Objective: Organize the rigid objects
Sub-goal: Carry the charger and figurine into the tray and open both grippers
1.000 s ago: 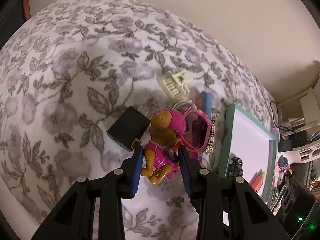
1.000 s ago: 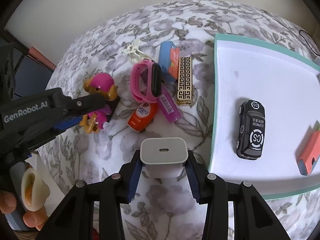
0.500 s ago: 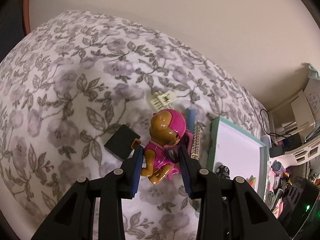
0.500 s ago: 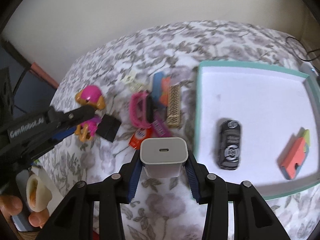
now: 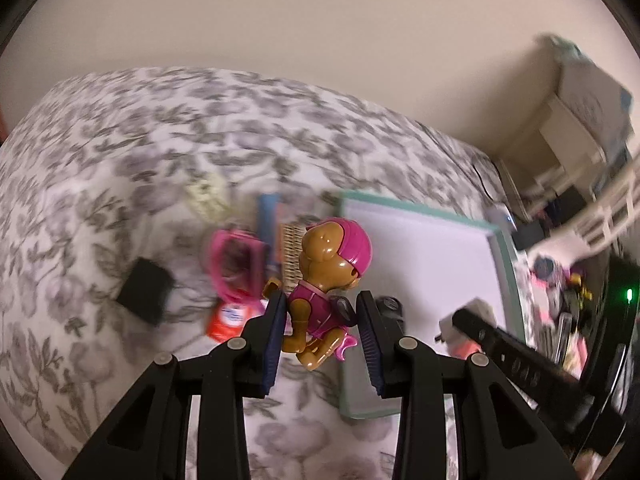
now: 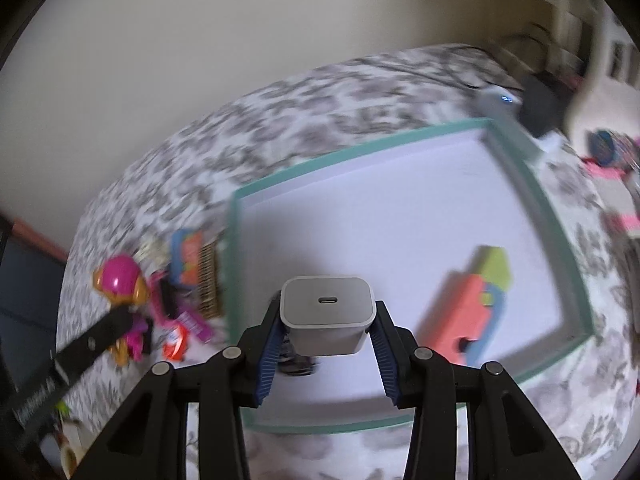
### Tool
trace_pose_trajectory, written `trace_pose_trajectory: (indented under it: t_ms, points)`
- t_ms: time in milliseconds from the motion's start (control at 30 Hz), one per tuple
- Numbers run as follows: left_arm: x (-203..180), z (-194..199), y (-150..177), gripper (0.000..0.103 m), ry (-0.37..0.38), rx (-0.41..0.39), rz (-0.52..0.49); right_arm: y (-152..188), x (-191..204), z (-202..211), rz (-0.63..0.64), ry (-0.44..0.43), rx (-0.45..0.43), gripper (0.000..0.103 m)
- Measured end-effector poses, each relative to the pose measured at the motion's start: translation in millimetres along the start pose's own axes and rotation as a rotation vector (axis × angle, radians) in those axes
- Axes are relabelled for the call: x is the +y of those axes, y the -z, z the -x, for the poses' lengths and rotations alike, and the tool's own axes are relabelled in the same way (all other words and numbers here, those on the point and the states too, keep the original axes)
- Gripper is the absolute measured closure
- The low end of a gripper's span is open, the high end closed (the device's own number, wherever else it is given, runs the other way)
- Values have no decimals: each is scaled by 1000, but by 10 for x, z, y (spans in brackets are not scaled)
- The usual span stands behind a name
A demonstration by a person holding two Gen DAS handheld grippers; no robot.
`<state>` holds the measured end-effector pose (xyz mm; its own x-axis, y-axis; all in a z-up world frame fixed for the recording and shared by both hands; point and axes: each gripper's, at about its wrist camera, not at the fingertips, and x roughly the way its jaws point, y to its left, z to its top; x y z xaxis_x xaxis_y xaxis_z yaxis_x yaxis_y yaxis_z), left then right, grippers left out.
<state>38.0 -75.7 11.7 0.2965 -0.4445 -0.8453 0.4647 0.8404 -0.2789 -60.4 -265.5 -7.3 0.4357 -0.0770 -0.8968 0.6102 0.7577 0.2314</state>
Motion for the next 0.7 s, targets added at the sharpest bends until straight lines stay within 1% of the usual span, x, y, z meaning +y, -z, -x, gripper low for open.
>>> trace_pose_trajectory:
  t_ms: [133,333,600,700]
  points:
    - [-322,-125,103,66,3,19,-96,-59,-284,15,-61,46,-18,58]
    - [-677,-299,159,66,-15,35,-207,-80,-482,6,-88,90,-25,58]
    - [-919,-566,61,66,-35,63,-253,-151,-541,-52,-76,101,-30,57]
    - [-968,-632,11,66,-42,61,-259,-168,-546,-68,-79,99,-29,57]
